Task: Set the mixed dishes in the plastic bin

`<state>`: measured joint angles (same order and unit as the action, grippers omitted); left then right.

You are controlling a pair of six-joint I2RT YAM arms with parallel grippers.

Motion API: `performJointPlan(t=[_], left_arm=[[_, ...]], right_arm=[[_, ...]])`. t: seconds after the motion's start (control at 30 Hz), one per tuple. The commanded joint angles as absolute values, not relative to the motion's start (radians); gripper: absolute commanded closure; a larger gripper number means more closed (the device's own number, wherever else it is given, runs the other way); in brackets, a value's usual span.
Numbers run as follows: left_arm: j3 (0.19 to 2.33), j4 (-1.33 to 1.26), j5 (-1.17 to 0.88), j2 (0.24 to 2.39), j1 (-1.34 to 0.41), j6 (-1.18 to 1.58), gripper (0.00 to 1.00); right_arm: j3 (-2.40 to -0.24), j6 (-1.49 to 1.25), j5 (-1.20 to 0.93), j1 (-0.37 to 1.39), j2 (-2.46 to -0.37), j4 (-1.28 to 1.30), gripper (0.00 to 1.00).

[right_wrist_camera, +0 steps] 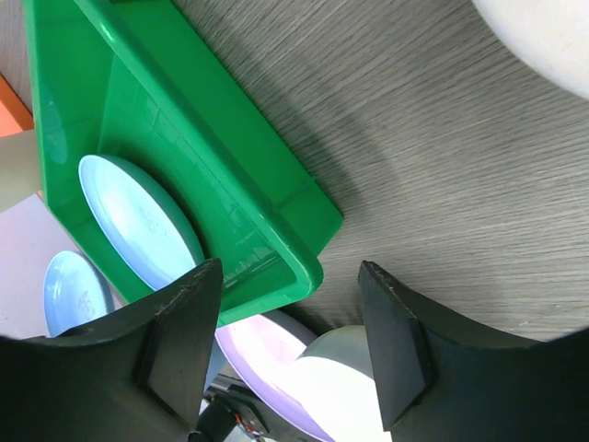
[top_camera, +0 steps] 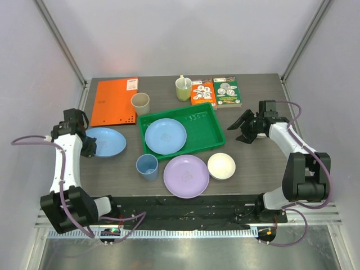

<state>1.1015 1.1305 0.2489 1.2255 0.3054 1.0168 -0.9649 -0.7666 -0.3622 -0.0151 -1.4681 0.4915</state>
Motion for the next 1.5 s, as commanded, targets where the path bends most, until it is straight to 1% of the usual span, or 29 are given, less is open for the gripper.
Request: performJointPlan(t=[0.0, 0.07, 0.13, 0.2, 0.23, 0.3, 0.37, 0.4, 0.47, 0.6, 0.73, 1.1, 1.2, 1.47], left_arm=[[1.146, 1.137, 0.256, 1.134, 0.145, 1.118, 1.0], [1.161, 1.094, 0.278, 1.092, 0.039, 1.173, 1.0], [1.216, 1.092, 0.278, 1.1, 0.011, 1.18, 1.0], [1.29, 1.111, 0.278, 1.152, 0.009, 1.152, 1.0], [1.305, 1.115, 0.279, 1.169, -0.024, 1.135, 1.0], [1.31, 1.103, 0.247, 1.207, -0.057, 1.114, 1.0], [1.263, 1.01, 0.186, 1.215, -0.093, 1.12, 1.0], [1.249, 0.985, 0.187, 1.23, -0.144, 1.133, 1.0], [1.247, 0.942, 0.221, 1.256, -0.192, 1.141, 1.0], [1.34, 0.977, 0.264, 1.406, -0.29, 1.141, 1.0], [1.39, 0.974, 0.29, 1.489, -0.371, 1.158, 1.0], [1.39, 0.947, 0.31, 1.597, -0.46, 1.186, 1.0], [1.397, 0.937, 0.299, 1.629, -0.479, 1.183, 1.0], [1.434, 0.942, 0.288, 1.687, -0.492, 1.144, 1.0]], right_arm=[[-0.983, -0.788, -0.408, -0.015, -1.47, 0.446, 0.35], [-0.976, -0.792, -0.419, -0.015, -1.468, 0.431, 0.37], [-0.969, -0.792, -0.42, -0.014, -1.467, 0.431, 0.37], [-0.963, -0.795, -0.423, -0.014, -1.465, 0.431, 0.37], [-0.963, -0.798, -0.429, -0.014, -1.466, 0.426, 0.37], [-0.953, -0.811, -0.452, -0.012, -1.47, 0.414, 0.36], [-0.946, -0.824, -0.468, -0.011, -1.476, 0.4, 0.37], [-0.946, -0.825, -0.469, -0.009, -1.476, 0.397, 0.37], [-0.95, -0.824, -0.466, -0.008, -1.471, 0.396, 0.37], [-0.976, -0.822, -0.471, -0.008, -1.466, 0.411, 0.37], [-0.988, -0.827, -0.474, -0.005, -1.46, 0.42, 0.37], [-0.973, -0.828, -0.462, -0.003, -1.453, 0.422, 0.37], [-0.973, -0.825, -0.457, -0.003, -1.456, 0.422, 0.34], [-0.991, -0.824, -0.453, -0.003, -1.479, 0.425, 0.34]])
